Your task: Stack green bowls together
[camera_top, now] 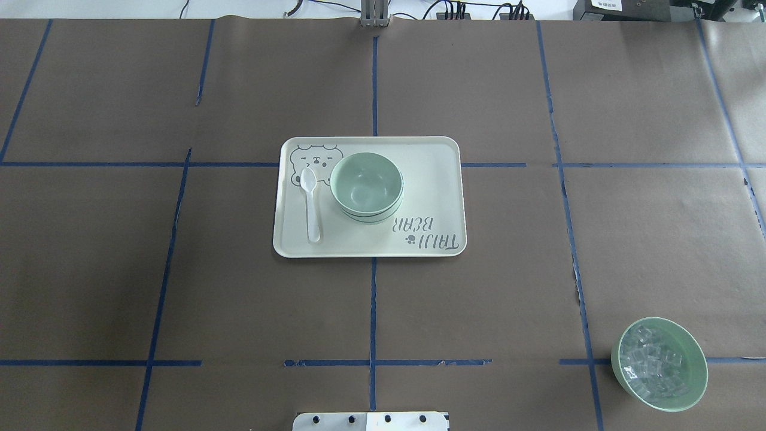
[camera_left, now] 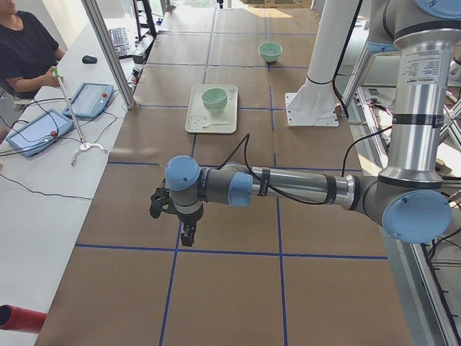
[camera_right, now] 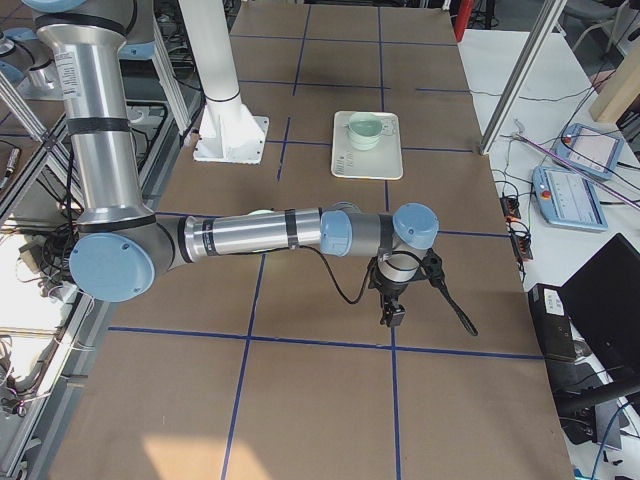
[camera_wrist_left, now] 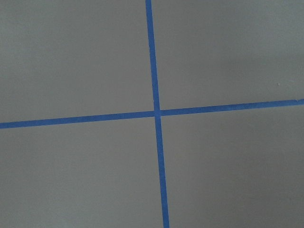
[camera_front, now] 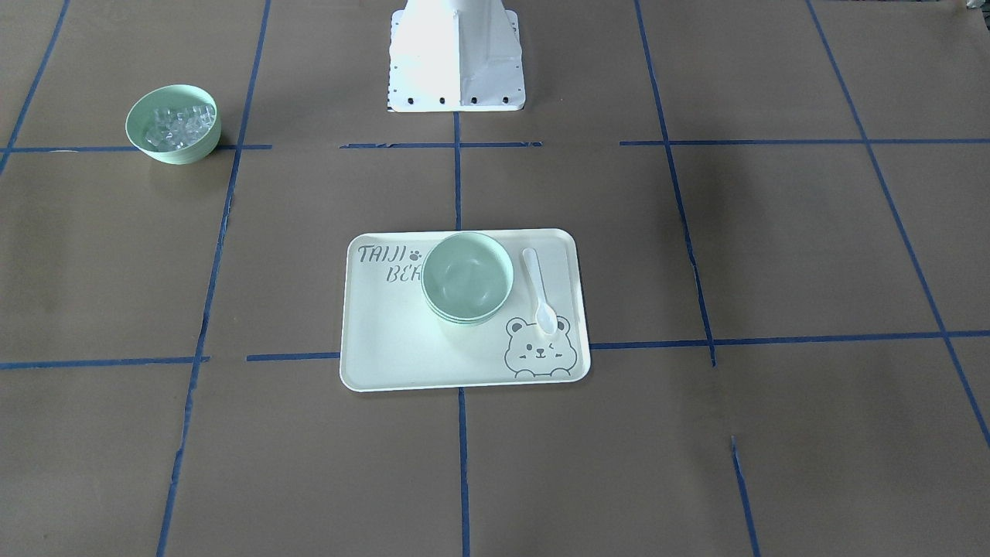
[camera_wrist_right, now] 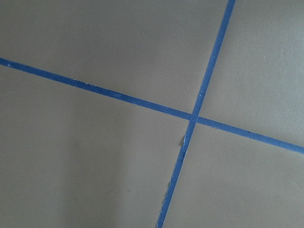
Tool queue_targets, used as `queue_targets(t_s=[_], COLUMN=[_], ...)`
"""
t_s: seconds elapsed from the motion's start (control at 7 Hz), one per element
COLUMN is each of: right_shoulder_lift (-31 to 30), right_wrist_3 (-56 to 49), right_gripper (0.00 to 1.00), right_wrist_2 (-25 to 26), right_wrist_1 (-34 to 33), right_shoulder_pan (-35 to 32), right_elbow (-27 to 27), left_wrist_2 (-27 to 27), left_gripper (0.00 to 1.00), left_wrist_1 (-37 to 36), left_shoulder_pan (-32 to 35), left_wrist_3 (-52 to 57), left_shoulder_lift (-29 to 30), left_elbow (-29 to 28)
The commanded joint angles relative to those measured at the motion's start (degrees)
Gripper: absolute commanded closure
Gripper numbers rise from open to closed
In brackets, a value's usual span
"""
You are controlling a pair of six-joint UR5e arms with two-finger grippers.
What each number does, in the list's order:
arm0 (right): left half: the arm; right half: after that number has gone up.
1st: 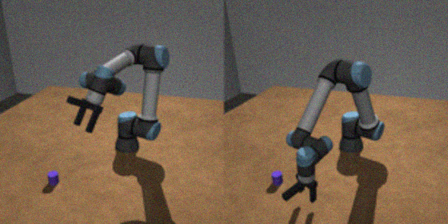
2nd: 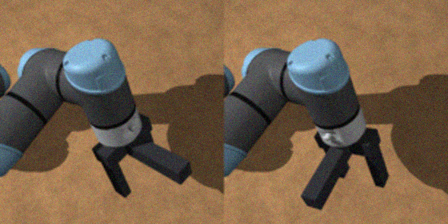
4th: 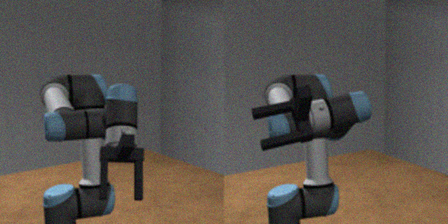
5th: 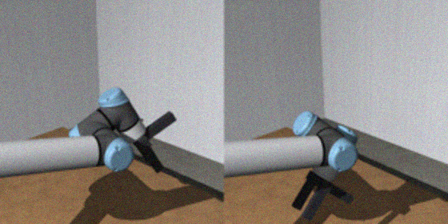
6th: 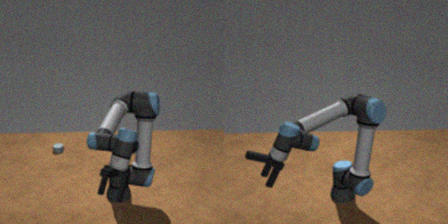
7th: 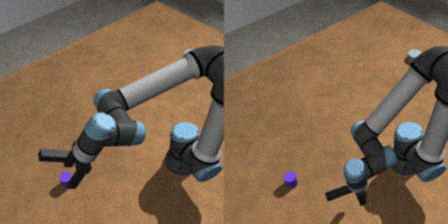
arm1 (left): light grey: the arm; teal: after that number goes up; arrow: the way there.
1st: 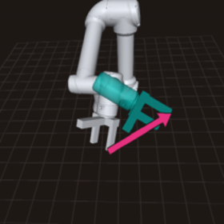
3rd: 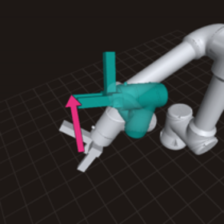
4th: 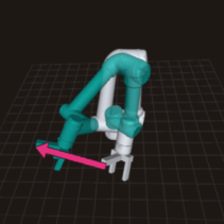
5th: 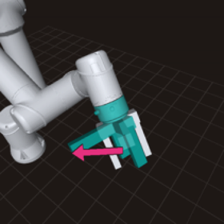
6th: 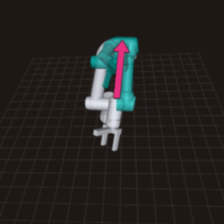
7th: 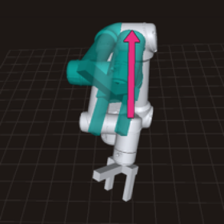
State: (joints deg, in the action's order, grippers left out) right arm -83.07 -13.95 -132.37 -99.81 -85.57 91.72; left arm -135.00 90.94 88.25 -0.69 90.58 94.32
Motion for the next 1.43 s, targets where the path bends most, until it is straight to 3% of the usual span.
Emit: queue_targets(t_s=[0.0, 0.29, 0.86, 1.29], right_shoulder_lift=[-0.2, -0.1, -0.2, -0.2], right_wrist_3=[-0.2, 1.1, 2.3, 2.3], right_gripper=[0.0, 0.0, 0.0, 0.0], right_wrist_2=[0.5, 0.4, -0.4, -0.3], right_wrist_1=[0.6, 0.6, 0.5, 0.5], right_shoulder_pan=[0.4, 0.5, 0.6, 0.7], right_elbow=[0.8, 1.5, 1.3, 1.4], left_wrist_2=[0.5, 2.0, 1.4, -1.6], left_gripper=[0.0, 0.0, 0.0, 0.0], left_wrist_1=[0.1, -1.5, -10.1, -9.2], left_shoulder_pan=[-0.2, -0.6, -0.6, -0.6], left_wrist_3=[1.5, 8.9, 7.2, 3.9], left_shoulder_lift=[-2.4, -3.2, -0.9, 0.6], left_elbow=[0.5, 0.5, 1.0, 2.5])
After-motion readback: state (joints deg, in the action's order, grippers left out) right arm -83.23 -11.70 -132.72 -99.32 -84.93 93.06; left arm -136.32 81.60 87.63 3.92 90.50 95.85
